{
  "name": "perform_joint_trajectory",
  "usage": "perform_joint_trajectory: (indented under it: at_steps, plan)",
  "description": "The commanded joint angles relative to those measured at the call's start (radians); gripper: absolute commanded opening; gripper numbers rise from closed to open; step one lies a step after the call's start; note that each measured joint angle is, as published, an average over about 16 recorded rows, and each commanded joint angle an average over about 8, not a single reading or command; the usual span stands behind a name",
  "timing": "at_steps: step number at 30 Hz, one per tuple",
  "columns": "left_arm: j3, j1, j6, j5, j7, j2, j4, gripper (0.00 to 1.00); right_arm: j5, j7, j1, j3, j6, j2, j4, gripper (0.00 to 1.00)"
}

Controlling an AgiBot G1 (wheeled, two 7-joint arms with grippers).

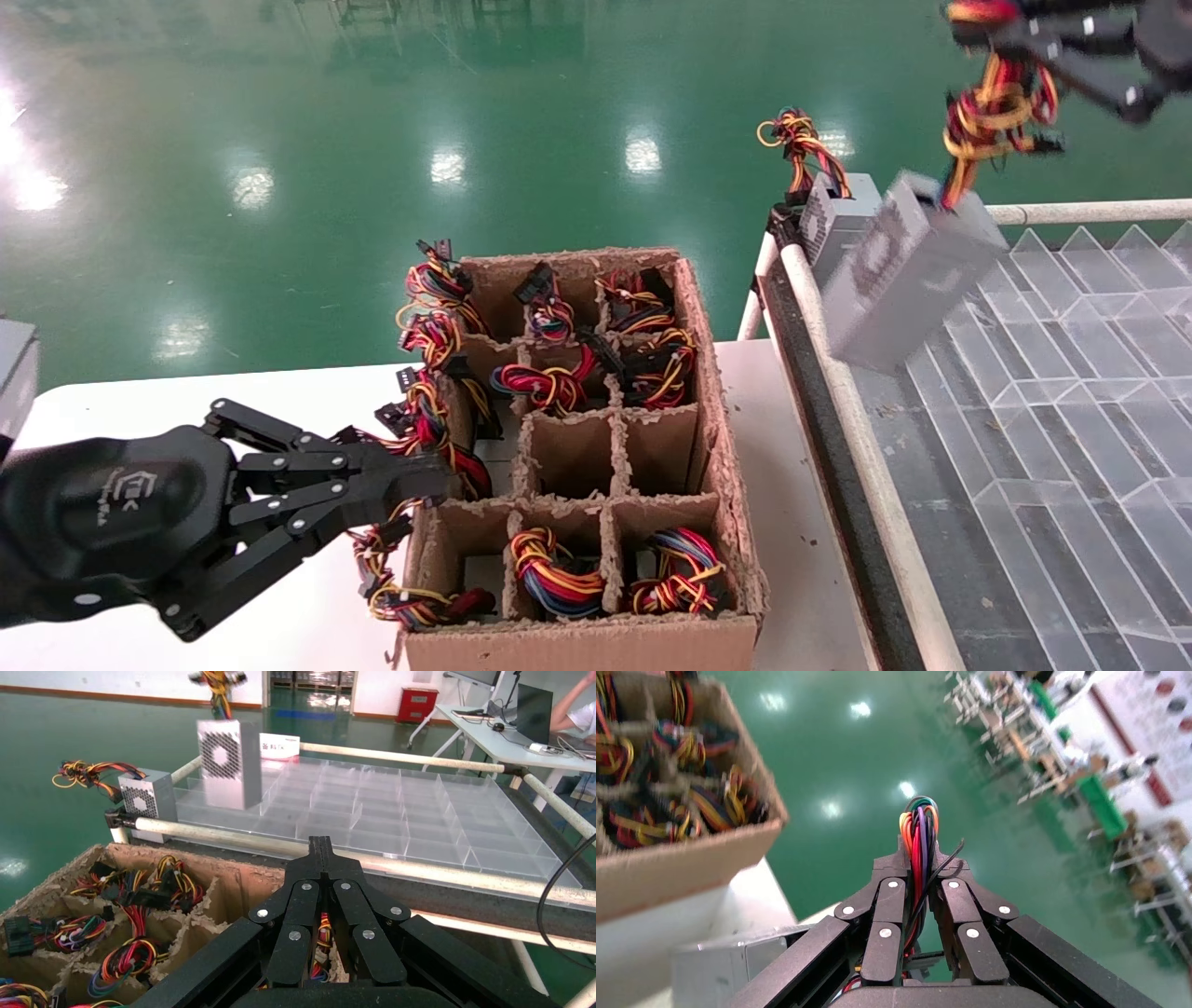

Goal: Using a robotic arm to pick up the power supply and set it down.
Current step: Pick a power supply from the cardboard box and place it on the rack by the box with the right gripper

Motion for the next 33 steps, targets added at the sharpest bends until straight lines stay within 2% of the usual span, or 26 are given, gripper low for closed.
perform_joint_trajectory:
  at_steps: [1, 9, 16, 23, 31, 32, 33]
  plan:
    - [0.000, 0.000, 0.000, 0.000, 0.000, 0.000, 0.000, 0.00, -0.003, -0.004, -0.017, 0.001, 0.002, 0.021, -0.015, 0.00]
    - [0.000, 0.000, 0.000, 0.000, 0.000, 0.000, 0.000, 0.00, -0.009, -0.175, -0.055, -0.012, 0.047, -0.048, -0.249, 0.00]
    - [0.000, 0.000, 0.000, 0.000, 0.000, 0.000, 0.000, 0.00, -0.022, -0.331, -0.023, -0.024, 0.092, -0.156, -0.466, 0.00]
    - [0.000, 0.000, 0.000, 0.000, 0.000, 0.000, 0.000, 0.00, -0.023, -0.453, 0.012, -0.019, 0.182, -0.261, -0.662, 0.00]
    - [0.000, 0.000, 0.000, 0.000, 0.000, 0.000, 0.000, 0.00, -0.020, -0.570, 0.030, -0.012, 0.263, -0.339, -0.836, 0.00]
    - [0.000, 0.000, 0.000, 0.000, 0.000, 0.000, 0.000, 0.00, -0.018, -0.581, 0.032, -0.010, 0.266, -0.345, -0.852, 0.06]
    - [0.000, 0.000, 0.000, 0.000, 0.000, 0.000, 0.000, 0.00, -0.016, -0.592, 0.034, -0.009, 0.266, -0.350, -0.866, 0.18]
